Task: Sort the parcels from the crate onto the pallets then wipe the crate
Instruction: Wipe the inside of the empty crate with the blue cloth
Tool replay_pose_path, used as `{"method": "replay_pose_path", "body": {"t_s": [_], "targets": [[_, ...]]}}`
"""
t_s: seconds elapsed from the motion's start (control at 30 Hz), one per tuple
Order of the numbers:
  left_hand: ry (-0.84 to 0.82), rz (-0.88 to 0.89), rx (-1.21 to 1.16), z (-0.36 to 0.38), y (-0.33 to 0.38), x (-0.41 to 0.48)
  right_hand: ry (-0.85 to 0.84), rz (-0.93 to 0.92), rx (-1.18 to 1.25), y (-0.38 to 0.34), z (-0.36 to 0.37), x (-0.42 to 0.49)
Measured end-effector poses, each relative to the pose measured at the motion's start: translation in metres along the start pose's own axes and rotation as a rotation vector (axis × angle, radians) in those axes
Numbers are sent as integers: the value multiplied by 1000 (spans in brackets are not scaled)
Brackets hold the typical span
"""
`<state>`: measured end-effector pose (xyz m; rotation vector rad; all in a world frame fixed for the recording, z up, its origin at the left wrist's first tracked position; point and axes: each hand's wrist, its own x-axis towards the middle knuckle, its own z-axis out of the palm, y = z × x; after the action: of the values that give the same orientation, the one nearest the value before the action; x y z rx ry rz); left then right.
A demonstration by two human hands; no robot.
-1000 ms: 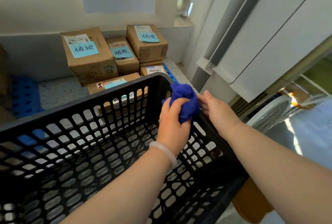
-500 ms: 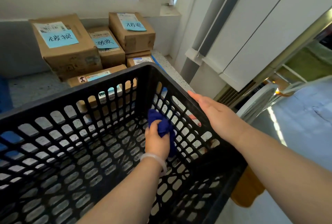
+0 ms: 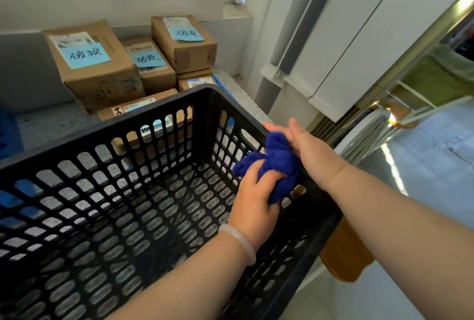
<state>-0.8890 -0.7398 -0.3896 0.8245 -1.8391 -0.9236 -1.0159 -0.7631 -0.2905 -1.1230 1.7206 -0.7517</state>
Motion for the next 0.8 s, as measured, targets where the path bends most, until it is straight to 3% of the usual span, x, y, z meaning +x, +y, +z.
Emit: {"method": "replay_pose_path", "body": {"t_s": [0.2, 0.4, 0.6, 0.73, 0.8], "targets": [[-79, 168, 313, 10, -35, -16, -23, -94, -148, -4, 2, -4], [-93, 196, 337, 22, -57, -33, -24, -111, -204, 3, 1, 5], [-500, -159, 406, 16, -71, -49, 4, -101, -267, 4, -1, 5], [-648, -343, 321, 10, -75, -41, -2, -100, -269, 4, 0, 6], [-644, -449, 232, 7, -73, -39, 2, -101, -264, 5, 0, 6]]}}
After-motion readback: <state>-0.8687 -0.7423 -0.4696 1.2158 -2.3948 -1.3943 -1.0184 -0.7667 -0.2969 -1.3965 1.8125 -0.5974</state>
